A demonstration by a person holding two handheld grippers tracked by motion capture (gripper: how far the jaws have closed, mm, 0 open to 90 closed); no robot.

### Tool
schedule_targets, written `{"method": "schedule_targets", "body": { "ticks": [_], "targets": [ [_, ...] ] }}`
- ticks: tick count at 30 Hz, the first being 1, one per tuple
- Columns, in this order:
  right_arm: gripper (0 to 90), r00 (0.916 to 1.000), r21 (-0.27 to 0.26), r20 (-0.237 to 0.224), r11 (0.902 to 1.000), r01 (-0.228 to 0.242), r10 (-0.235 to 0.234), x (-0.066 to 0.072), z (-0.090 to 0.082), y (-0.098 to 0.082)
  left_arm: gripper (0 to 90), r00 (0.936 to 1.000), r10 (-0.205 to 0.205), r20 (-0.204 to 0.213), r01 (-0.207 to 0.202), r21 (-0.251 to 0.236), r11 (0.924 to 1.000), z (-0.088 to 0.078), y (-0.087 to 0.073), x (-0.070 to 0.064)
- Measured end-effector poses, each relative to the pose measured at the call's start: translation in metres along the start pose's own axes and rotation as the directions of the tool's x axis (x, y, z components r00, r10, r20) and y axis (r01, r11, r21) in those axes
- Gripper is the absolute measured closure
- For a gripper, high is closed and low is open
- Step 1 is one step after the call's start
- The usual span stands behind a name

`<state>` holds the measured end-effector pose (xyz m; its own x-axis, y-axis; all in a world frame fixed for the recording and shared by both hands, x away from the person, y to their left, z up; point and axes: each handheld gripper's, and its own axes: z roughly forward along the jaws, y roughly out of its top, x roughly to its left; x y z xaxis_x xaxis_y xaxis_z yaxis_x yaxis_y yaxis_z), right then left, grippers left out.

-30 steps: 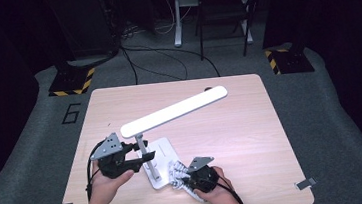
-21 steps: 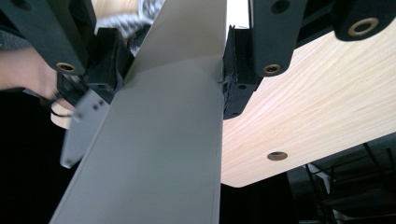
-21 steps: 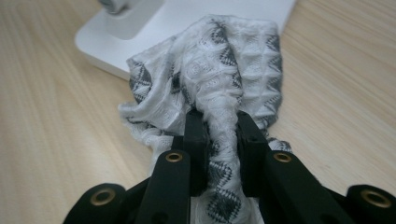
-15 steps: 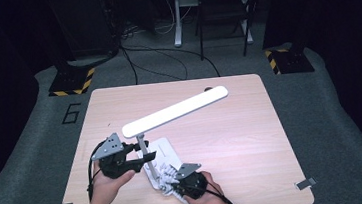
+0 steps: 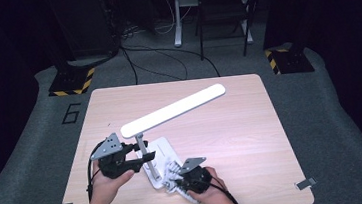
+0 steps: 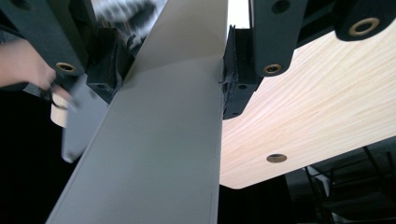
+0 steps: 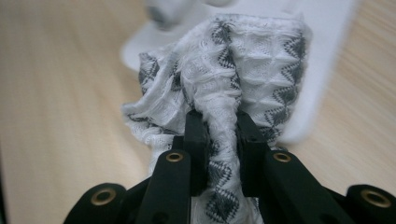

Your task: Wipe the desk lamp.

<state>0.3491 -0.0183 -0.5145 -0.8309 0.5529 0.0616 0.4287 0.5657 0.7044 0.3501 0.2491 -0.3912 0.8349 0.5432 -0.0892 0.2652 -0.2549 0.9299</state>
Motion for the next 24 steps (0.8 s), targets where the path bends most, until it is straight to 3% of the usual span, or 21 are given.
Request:
{"method": "schedule_targets", "body": {
  "ticks": [2,3,6,8,10,14,17,21,24],
  "targets": [
    [77.9,0.9987,-0.024,0.045,0.9994,-0.024,0.025,-0.012,-0.005,-0.006,50.6,1.0,-0.001,0.002,0.001,0.001,1.0,0.0,0.0,0.0],
    [77.8,0.9969,-0.019,0.051,0.998,-0.059,0.06,-0.017,-0.007,-0.009,50.6,1.0,-0.004,0.009,0.004,0.002,1.0,0.0,0.0,0.0],
    [77.6,0.9913,-0.041,0.077,0.9937,-0.104,0.107,-0.027,-0.012,-0.014,50.5,0.9999,-0.004,0.017,0.004,-0.001,1.0,0.001,0.0,0.0],
    [77.3,0.9897,-0.053,0.098,0.9937,-0.099,0.104,-0.03,-0.016,-0.016,50.4,0.9996,-0.004,0.028,0.004,0.0,1.0,0.001,0.0,0.0],
    [77.0,0.9831,-0.078,0.108,0.9871,-0.14,0.148,-0.03,-0.021,-0.017,50.3,0.9993,-0.004,0.037,0.004,-0.005,1.0,0.001,-0.001,0.0],
    [76.5,0.9734,-0.156,0.126,0.9728,-0.171,0.192,-0.039,-0.032,-0.019,50.1,0.9982,-0.009,0.059,0.009,-0.003,1.0,0.001,-0.001,-0.003],
    [76.1,0.9695,-0.19,0.122,0.9637,-0.187,0.213,-0.043,-0.036,-0.022,50.1,0.9971,0.009,0.076,-0.009,0.003,1.0,0.001,0.0,-0.005],
    [75.0,0.9747,-0.182,0.125,0.97,-0.161,0.185,-0.04,-0.032,-0.022,50.1,0.9949,0.01,0.1,-0.01,0.003,0.9999,0.002,0.0,-0.006],
    [73.8,0.9834,-0.185,0.114,0.9755,-0.118,0.141,-0.035,-0.03,-0.02,49.9,0.9916,0.012,0.128,-0.014,0.009,0.9999,0.002,0.0,-0.009]
  ]
}}
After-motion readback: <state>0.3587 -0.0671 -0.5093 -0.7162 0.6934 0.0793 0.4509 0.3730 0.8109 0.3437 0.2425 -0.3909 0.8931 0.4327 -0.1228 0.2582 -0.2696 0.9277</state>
